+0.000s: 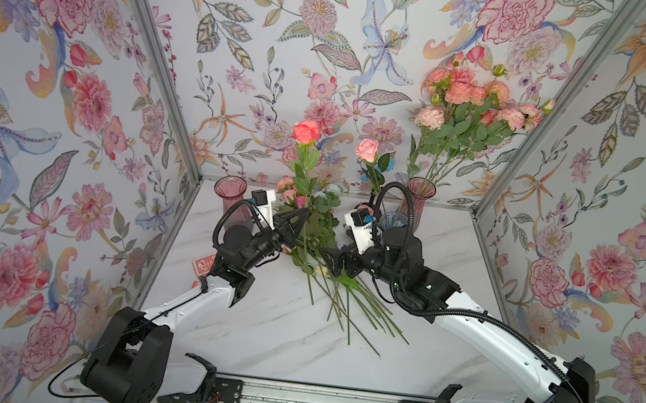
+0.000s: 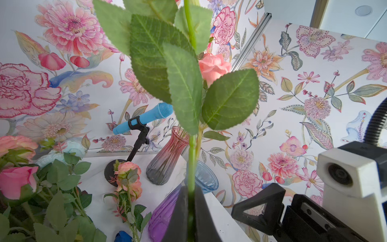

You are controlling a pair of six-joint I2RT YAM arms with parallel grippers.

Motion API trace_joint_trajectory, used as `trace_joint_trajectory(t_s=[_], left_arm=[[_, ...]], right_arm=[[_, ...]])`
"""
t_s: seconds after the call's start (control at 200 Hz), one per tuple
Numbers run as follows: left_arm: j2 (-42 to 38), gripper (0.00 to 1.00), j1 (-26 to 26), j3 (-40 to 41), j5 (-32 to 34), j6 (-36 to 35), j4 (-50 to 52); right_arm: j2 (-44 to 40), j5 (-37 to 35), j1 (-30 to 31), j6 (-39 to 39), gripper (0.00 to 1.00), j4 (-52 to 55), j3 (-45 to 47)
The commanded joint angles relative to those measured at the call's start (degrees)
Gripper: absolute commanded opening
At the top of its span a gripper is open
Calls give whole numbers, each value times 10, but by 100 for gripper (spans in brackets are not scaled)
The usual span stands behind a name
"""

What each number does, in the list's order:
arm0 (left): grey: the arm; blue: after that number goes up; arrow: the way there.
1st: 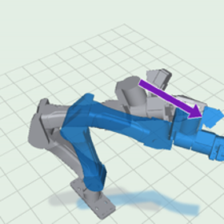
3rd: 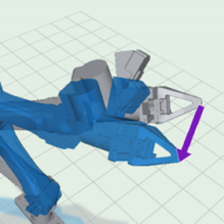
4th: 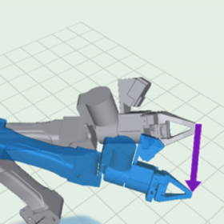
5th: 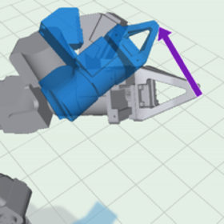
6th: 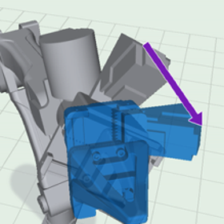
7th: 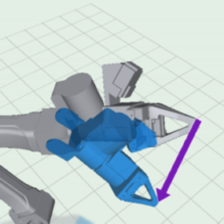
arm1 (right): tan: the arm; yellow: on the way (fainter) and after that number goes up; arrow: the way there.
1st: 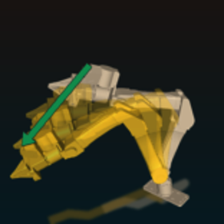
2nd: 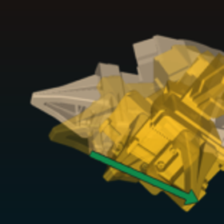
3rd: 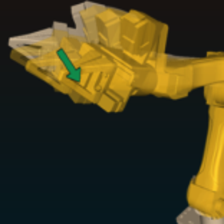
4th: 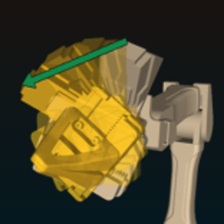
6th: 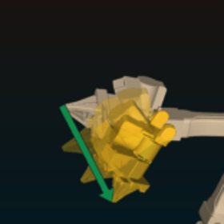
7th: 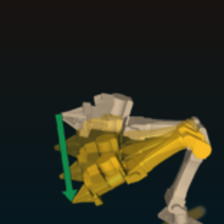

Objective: Place the pink flowers into the vase
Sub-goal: Pick up the flower at the center of the board, then place the flower in the vase.

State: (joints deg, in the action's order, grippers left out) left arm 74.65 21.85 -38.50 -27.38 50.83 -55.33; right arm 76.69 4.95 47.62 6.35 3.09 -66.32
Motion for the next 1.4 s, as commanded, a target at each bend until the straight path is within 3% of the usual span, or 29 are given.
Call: trace_joint_trajectory(t_s=[0.0, 0.145, 0.786, 1.036, 1.256, 1.396], left_arm=[[12, 0, -1, 6, -32, 35, -93], [12, 0, 3, 10, -29, 37, -93], [6, 0, 10, 6, -14, 7, -59], [8, 0, 10, 6, -14, 8, -60], [9, 0, 10, 6, -14, 8, -59], [9, 0, 9, 6, -13, 7, -58]], right_arm=[[27, -11, 3, 3, 99, -29, -27], [59, -6, 6, 11, 99, -42, -54], [140, 13, 8, 13, 71, -45, -119], [152, 17, 8, 25, 50, -56, -125], [165, 19, 9, 32, 42, -59, -136], [170, 17, 10, 35, 28, -60, -140]])
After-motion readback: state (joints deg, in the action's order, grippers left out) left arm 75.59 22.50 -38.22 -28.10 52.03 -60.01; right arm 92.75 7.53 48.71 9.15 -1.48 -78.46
